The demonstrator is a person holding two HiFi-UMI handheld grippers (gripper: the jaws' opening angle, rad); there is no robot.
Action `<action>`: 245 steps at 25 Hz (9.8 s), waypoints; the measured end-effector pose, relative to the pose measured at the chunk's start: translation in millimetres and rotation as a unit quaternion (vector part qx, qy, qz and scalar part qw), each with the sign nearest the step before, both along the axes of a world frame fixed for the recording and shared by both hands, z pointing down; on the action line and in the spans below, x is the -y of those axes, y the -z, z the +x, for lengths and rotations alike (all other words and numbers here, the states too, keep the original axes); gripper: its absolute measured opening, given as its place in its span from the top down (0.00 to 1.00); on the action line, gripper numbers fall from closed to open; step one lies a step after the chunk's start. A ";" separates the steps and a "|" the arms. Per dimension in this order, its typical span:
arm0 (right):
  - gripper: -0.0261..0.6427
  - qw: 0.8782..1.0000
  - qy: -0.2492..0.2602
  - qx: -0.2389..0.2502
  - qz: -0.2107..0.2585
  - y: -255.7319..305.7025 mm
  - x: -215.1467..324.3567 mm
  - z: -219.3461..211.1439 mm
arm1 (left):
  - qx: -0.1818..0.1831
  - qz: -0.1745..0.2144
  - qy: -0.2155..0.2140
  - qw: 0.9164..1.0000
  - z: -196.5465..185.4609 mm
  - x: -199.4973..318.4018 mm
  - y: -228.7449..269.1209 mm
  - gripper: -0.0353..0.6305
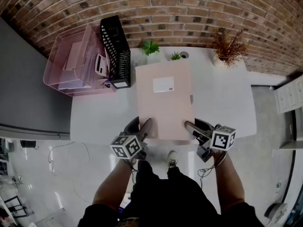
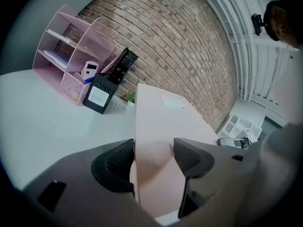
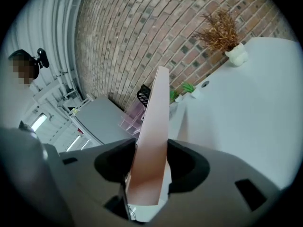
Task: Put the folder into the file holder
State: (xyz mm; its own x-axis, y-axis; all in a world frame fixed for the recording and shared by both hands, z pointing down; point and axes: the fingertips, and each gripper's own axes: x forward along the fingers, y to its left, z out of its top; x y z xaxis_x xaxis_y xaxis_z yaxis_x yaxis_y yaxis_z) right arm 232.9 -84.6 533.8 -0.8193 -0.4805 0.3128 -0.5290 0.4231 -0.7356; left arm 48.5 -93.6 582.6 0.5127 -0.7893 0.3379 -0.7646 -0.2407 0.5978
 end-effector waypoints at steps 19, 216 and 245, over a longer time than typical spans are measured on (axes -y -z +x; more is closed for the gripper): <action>0.60 0.992 0.084 0.095 0.009 39.9 -10.7 -82.3 | 0.071 0.144 -0.020 0.987 -77.0 26.6 80.9 0.55; 0.75 0.910 -0.177 -0.235 0.293 126.3 106.0 -263.5 | 0.150 0.277 -0.171 0.934 -196.4 114.3 176.9 0.68; 0.75 0.880 -0.224 -0.320 0.269 52.2 216.9 -314.5 | 0.152 0.272 -0.180 0.933 -212.3 101.7 174.1 0.75</action>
